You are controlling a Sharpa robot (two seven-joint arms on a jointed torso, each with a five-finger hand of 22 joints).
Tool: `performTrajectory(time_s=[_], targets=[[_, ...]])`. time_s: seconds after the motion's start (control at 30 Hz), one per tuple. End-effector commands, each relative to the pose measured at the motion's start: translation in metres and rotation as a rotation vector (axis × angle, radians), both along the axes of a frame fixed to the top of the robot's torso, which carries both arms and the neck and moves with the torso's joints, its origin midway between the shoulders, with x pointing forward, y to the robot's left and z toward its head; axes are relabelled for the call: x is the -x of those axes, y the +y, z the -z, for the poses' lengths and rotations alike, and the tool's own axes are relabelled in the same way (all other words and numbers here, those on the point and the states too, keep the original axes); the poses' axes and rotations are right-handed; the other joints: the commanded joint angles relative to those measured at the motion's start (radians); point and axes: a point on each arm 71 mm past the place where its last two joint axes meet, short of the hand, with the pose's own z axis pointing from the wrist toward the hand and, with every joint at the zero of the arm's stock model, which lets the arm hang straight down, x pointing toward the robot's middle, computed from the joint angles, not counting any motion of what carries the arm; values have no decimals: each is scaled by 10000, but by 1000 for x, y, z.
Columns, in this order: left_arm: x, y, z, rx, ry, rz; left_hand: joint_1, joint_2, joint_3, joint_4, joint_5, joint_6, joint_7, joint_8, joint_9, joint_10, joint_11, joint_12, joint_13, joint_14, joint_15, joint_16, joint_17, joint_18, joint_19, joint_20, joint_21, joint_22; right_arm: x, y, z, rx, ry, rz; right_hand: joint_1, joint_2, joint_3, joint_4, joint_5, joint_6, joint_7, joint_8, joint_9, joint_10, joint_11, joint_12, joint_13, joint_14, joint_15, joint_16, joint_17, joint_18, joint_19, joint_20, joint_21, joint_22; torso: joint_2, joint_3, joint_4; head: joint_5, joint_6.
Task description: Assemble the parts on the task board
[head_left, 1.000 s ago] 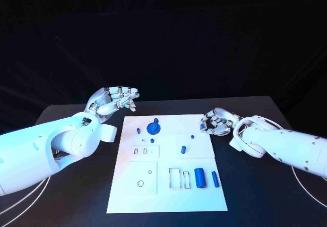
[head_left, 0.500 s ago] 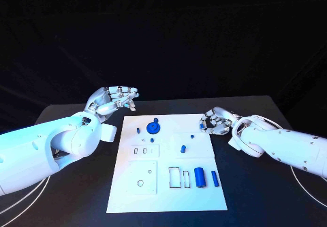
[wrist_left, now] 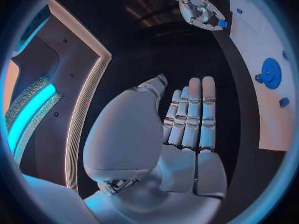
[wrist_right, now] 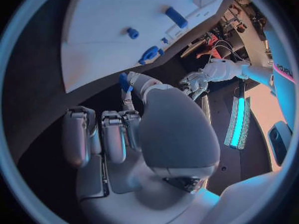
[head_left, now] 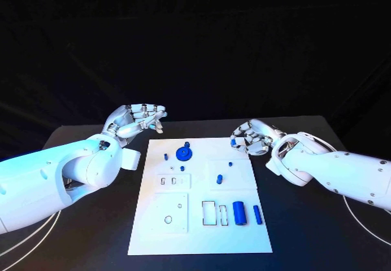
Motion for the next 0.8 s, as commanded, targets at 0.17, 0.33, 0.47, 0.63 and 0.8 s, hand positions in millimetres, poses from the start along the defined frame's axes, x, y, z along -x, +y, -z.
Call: performTrajectory(time_s=[0.17,0.33,0.47,0.63,0.8], targets=[[-1,-1,0,84,-47,116,112,31,29,-66,-41,-73,-5,-3,23,-54,-10,19,14,-82,11,64,3,61,-65,-12,82,25,16,50,-11,-123,-21,-449,-30,110,107,-9,42,88,-15,49,46,199,-71,18,1522,1016,-80,44,2505,-165,141,-68,48,1520,-6,-1,20,27,-30],[-3,-1,0,64,-35,65,112,31,29,-66,-41,-73,-5,-3,23,-54,-10,19,14,-82,11,64,3,61,-65,-12,82,25,30,90,-8,-70,217,-1099,-45,122,143,-26,79,82,-18,58,56,180,-75,-5,1497,1014,-84,41,2493,-164,138,-72,42,1517,-35,-15,11,129,-106],[-4,0,1,33,-10,18,85,41,32,-42,-45,-46,6,17,39,7,-13,52,29,-80,11,86,1,60,-82,-11,106,35,37,113,0,58,414,-1412,-45,122,148,-31,84,82,-18,60,58,174,-76,-13,1488,1016,-84,43,2502,-162,134,-73,36,1512,-41,-22,17,216,-162],[-6,0,2,-8,22,-20,66,36,43,-21,-47,-51,3,24,53,160,-34,149,68,-82,-2,118,1,63,-104,-14,143,49,45,135,12,279,608,-1637,-46,121,155,-39,91,80,-19,63,60,166,-77,-22,1477,1011,-85,37,2480,-160,131,-74,31,1508,-57,-29,28,386,-279],[-7,-1,4,-61,66,-29,25,15,77,19,-49,-41,-34,75,101,403,-96,363,160,29,-57,321,57,69,-105,-49,256,91,52,154,24,513,823,-1793,-53,116,163,-47,96,75,-18,65,64,152,-76,-37,1460,1009,-86,35,2473,-156,122,-75,16,1496,-53,-29,32,574,-361]])
